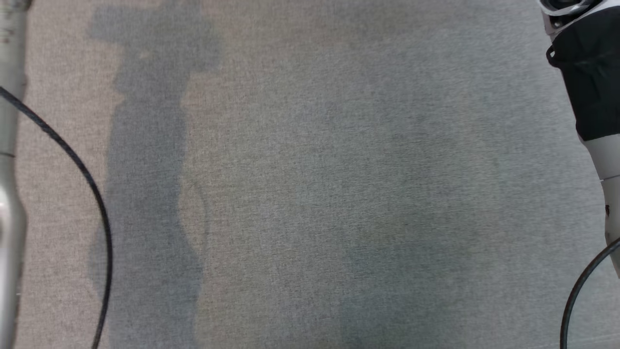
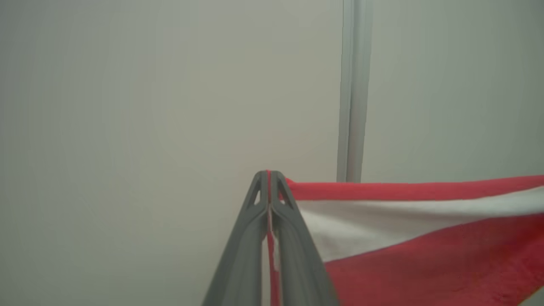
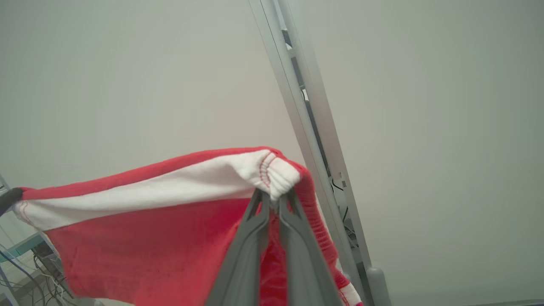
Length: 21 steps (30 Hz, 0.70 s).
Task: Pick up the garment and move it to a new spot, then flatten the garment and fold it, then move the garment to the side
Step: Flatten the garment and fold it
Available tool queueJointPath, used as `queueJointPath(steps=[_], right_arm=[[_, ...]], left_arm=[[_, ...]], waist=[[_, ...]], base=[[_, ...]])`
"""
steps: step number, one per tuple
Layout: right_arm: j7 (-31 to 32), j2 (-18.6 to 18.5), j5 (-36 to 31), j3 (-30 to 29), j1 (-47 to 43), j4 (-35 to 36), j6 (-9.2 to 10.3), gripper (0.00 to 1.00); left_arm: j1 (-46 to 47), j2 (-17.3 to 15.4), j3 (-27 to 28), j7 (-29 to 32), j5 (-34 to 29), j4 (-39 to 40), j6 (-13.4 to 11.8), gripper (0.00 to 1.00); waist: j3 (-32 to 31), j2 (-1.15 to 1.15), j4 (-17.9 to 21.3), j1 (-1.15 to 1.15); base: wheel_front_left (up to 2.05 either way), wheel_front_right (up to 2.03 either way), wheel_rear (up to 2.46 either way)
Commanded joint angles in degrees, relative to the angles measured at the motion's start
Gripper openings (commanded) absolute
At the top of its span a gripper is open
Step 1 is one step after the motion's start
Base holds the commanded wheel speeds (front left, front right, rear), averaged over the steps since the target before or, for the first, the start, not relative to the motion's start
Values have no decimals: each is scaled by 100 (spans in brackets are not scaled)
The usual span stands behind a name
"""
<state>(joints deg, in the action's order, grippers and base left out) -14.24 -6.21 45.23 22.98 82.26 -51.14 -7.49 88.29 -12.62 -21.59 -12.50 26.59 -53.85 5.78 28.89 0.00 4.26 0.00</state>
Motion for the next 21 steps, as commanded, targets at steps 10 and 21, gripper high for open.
queueJointPath(steps=[10,21], right_arm=[[-108,-548,674,1034,-1221,306,-1,0],[-102,-1463,979,1635,-3968,2206,-1,0]], left_arm=[[-1244,422,197,-249,485,-470,124,0],[-4626,215,710,-259,213,2100,-95,0]], waist=[[190,0,-328,0],[-435,0,-351,0]], base=[[0,0,0],[0,0,0]])
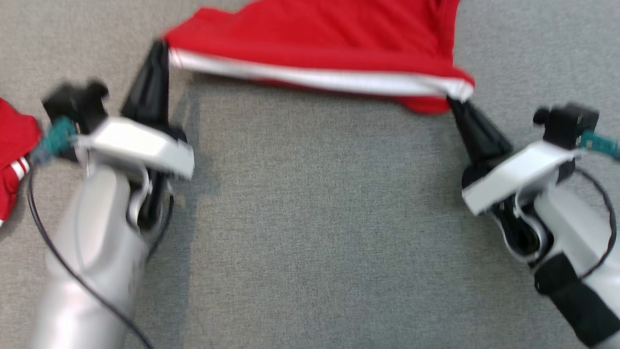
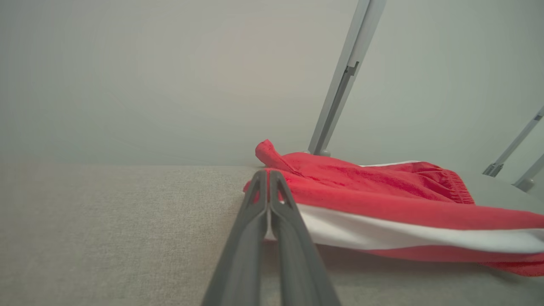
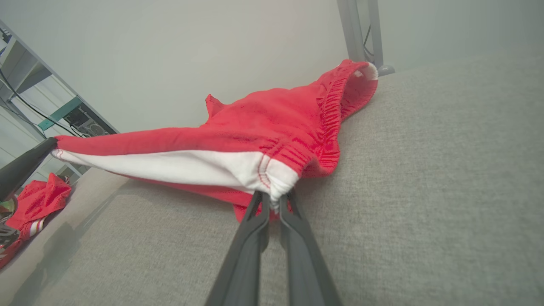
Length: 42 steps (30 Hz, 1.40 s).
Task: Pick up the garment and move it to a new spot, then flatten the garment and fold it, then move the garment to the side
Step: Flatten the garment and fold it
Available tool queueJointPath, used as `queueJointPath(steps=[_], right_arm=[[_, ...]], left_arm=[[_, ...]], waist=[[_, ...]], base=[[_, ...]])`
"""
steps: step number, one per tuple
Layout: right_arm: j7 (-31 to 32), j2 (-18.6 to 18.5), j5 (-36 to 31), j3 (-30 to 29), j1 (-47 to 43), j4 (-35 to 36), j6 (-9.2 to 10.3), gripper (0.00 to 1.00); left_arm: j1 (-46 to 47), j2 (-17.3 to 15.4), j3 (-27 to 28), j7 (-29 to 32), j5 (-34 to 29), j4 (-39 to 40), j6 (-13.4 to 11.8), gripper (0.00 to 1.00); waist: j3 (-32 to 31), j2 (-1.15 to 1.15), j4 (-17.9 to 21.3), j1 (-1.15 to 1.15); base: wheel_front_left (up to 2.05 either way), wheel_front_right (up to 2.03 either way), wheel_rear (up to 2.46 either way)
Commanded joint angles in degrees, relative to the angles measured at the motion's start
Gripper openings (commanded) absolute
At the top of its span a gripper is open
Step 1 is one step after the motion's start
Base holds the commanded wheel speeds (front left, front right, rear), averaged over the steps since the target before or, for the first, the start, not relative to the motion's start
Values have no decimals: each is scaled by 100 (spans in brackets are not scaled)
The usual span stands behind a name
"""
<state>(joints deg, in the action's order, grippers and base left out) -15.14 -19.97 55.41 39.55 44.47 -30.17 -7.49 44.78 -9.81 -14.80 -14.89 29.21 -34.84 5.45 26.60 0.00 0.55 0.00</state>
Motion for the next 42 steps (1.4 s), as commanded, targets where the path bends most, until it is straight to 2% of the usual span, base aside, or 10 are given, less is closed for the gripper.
queueJointPath(steps=[1,7,8,15,20,26,30,34,38,42], right_arm=[[-12,-137,-79,-5,-400,205,-1,0],[-12,-355,-277,-164,-1535,727,-1,0],[-12,-355,-277,-164,-1535,727,-1,0],[-13,-432,-407,-401,-2675,1190,-1,0],[-13,-373,-231,-729,-3530,1543,0,0],[227,-349,-295,-929,-4087,1994,0,0],[464,-206,-276,-1181,-4201,2191,0,0],[657,54,-240,-1511,-4064,2459,0,0],[818,530,-315,-2128,-3582,2693,0,0],[1002,883,-648,-2378,-2921,2671,0,0]], left_arm=[[-601,-110,55,-18,-84,459,-125,0],[-2378,-291,34,264,-54,1978,-581,0],[-2378,-291,34,264,-54,1978,-581,0],[-4033,-504,-74,1119,-41,3802,-1213,0],[-4676,-740,-76,1651,-49,4694,-1512,0],[-4956,-955,70,1985,-57,5349,-1719,0],[-4799,-1037,123,2086,-79,5508,-1746,0],[-4382,-1135,144,2173,-110,5533,-1637,0],[-3263,-1264,156,2322,-174,5290,-1397,0],[-2069,-1343,81,2498,-180,4736,-1050,0]], waist=[[-296,0,19,0],[-746,0,-56,0],[-746,0,-56,0],[-1158,0,-125,0],[-1279,0,-234,0],[-1252,0,-196,0],[-1170,0,-121,0],[-960,0,-25,0],[-488,0,144,0],[-70,0,331,0]], base=[[0,0,0],[0,0,0],[0,0,0],[0,0,0],[0,0,0],[0,0,0],[0,0,0],[0,0,0],[0,0,0],[0,0,0]])
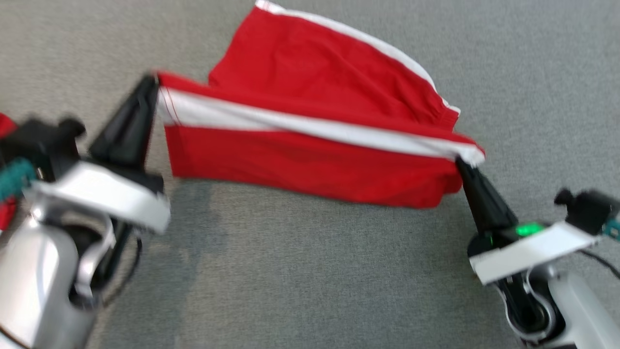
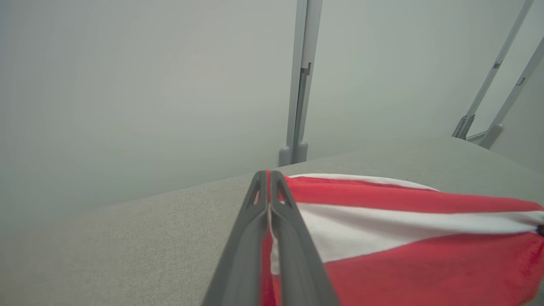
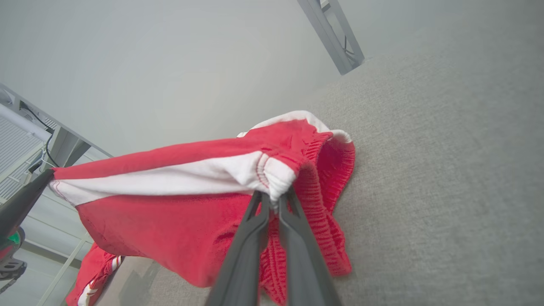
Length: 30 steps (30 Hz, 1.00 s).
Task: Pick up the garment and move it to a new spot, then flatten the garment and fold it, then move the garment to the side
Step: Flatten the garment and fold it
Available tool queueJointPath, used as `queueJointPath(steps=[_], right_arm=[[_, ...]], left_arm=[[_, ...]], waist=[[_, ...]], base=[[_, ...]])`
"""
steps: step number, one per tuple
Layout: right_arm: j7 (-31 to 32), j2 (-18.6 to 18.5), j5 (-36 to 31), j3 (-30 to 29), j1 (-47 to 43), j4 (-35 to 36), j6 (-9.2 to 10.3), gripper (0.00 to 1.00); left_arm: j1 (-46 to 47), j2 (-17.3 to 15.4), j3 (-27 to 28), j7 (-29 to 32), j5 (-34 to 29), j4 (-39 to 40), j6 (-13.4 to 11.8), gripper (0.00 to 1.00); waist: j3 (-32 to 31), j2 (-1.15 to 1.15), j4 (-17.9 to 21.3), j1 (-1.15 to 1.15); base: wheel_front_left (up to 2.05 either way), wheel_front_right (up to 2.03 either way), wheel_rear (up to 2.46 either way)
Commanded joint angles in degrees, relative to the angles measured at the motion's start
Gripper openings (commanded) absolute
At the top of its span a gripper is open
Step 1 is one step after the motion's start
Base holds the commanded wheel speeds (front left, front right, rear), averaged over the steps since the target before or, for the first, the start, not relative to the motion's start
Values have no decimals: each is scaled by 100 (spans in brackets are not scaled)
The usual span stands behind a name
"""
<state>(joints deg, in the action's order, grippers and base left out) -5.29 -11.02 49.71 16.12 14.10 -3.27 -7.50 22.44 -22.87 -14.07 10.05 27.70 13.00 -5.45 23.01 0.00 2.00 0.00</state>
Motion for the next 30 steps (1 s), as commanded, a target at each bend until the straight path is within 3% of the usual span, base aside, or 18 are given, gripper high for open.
queueJointPath(steps=[1,8,9,16,23,24,25,26,27,28,30], right_arm=[[57,86,-139,-65,285,-60,1,0],[35,605,-417,-80,1443,-653,0,0],[35,605,-417,-80,1443,-653,0,0],[-370,783,-237,249,2143,-1378,1,0],[-669,795,139,749,2472,-1793,1,0],[-705,798,182,812,2492,-1839,1,21],[-729,801,224,866,2507,-1869,1,37],[-744,805,270,923,2514,-1888,0,100],[-767,810,286,969,2514,-1928,0,100],[-794,810,288,995,2510,-1947,0,100],[-829,819,257,1059,2456,-1951,-1,100]], left_arm=[[476,-31,-26,44,-15,-225,135,0],[2483,103,-265,227,-10,-2056,719,0],[2483,103,-265,227,-10,-2056,719,0],[3830,200,-424,-82,-66,-4006,1099,0],[4526,258,-609,-407,19,-5353,1239,0],[4584,260,-639,-455,44,-5476,1252,0],[4627,272,-679,-482,82,-5592,1269,8],[4676,266,-742,-547,85,-5658,1284,33],[4693,265,-793,-604,118,-5741,1294,74],[4711,265,-834,-660,143,-5810,1289,100],[4724,279,-892,-830,231,-5896,1299,100]], waist=[[390,0,235,0],[974,0,638,0],[974,0,638,0],[1323,0,1026,0],[1443,0,1198,0],[1448,0,1207,0],[1452,0,1213,0],[1458,0,1221,0],[1451,0,1222,0],[1446,0,1217,0],[1412,0,1198,0]], base=[[0,0,0],[0,0,0],[0,0,0],[0,0,0],[0,0,0],[0,0,0],[0,0,0],[0,0,0],[0,0,0],[0,0,0],[0,0,0]])
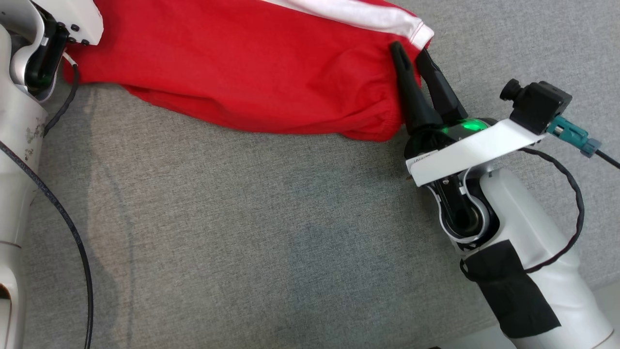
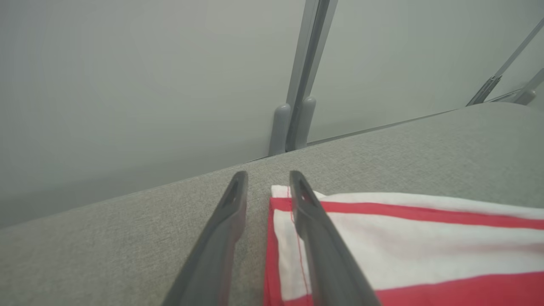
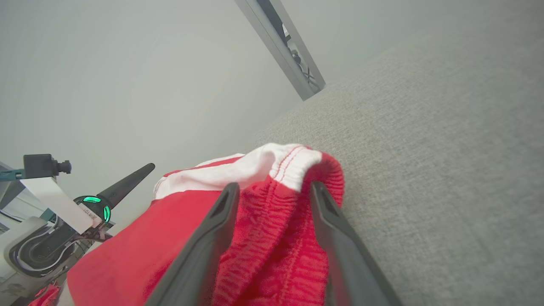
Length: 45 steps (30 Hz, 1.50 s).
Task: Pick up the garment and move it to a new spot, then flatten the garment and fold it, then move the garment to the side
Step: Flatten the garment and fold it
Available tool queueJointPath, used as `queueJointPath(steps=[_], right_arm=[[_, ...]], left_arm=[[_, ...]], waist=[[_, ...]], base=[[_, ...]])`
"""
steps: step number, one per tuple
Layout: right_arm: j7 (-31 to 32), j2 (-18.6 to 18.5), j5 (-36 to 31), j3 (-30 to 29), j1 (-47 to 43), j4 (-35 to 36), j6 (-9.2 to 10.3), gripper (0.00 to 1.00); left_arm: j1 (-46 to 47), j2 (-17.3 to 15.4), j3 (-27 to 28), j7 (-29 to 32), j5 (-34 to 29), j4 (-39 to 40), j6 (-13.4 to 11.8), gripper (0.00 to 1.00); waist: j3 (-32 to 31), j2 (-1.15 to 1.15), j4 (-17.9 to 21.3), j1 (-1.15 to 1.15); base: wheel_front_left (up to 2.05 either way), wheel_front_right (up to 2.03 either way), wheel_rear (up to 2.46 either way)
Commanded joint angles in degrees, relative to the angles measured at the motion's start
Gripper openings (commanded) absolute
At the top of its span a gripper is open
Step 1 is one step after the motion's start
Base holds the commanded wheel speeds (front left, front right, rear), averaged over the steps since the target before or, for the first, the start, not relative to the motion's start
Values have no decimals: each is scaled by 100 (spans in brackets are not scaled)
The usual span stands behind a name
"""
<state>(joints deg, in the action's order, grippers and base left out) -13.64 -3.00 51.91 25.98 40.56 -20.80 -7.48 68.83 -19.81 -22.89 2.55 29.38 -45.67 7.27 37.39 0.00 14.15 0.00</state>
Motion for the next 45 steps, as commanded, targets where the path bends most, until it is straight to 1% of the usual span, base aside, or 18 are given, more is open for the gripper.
queueJointPath(steps=[1,5,9,12,15,17,21,23,24,29,33,38,39,45], right_arm=[[-14,22,6,108,-242,-182,-4,100],[-94,-174,-251,102,-456,-12,-2,100],[-154,-421,-698,-124,-754,350,-1,100],[-170,-483,-1193,-465,-990,732,-3,100],[-169,-502,-1796,-929,-1347,1063,-2,100],[-160,-446,-2107,-1174,-1496,1238,-2,100],[-161,-415,-2803,-1589,-1751,1415,-2,100],[-161,-371,-3028,-1754,-1851,1461,-2,100],[-161,-371,-3028,-1754,-1851,1461,-2,100],[-104,-338,-3518,-2050,-2095,1555,-2,100],[-15,-297,-3732,-2201,-2294,1621,-2,100],[71,-240,-3837,-2321,-2436,1709,-2,100],[88,-228,-3849,-2334,-2452,1726,-2,100],[161,-184,-4013,-2365,-2424,1819,-2,100]], left_arm=[[69,-31,-50,-177,95,-38,26,100],[-168,-105,45,-750,228,-46,-3,100],[-626,-112,225,-1428,242,232,-280,100],[-1134,-174,398,-1670,206,747,-568,100],[-1843,-235,579,-1737,139,1490,-897,100],[-2308,-287,673,-1758,30,2094,-1137,100],[-3309,-375,806,-1763,-169,3219,-1632,100],[-3756,-400,802,-1764,-299,3716,-1877,100],[-3756,-400,802,-1764,-299,3716,-1877,100],[-4661,-405,704,-1611,-463,4498,-2341,100],[-5096,-397,635,-1495,-473,4843,-2509,100],[-5335,-414,548,-1327,-429,4979,-2557,100],[-5347,-403,522,-1301,-421,5016,-2551,100],[-5086,-427,440,-1195,-275,4912,-2298,100]], waist=[[-46,0,-29,0],[-203,0,-99,0],[-434,0,-225,0],[-614,0,-354,0],[-784,0,-483,0],[-874,0,-561,0],[-1017,0,-703,0],[-1084,0,-765,0],[-1084,0,-765,0],[-1263,0,-863,0],[-1395,0,-890,0],[-1452,0,-883,0],[-1453,0,-882,0],[-1367,0,-852,0]], base=[[0,0,0],[0,0,0],[0,0,0],[0,0,0],[0,0,0],[0,0,0],[0,0,0],[0,0,0],[0,0,0],[0,0,0],[0,0,0],[0,0,0],[0,0,0],[0,0,0]])
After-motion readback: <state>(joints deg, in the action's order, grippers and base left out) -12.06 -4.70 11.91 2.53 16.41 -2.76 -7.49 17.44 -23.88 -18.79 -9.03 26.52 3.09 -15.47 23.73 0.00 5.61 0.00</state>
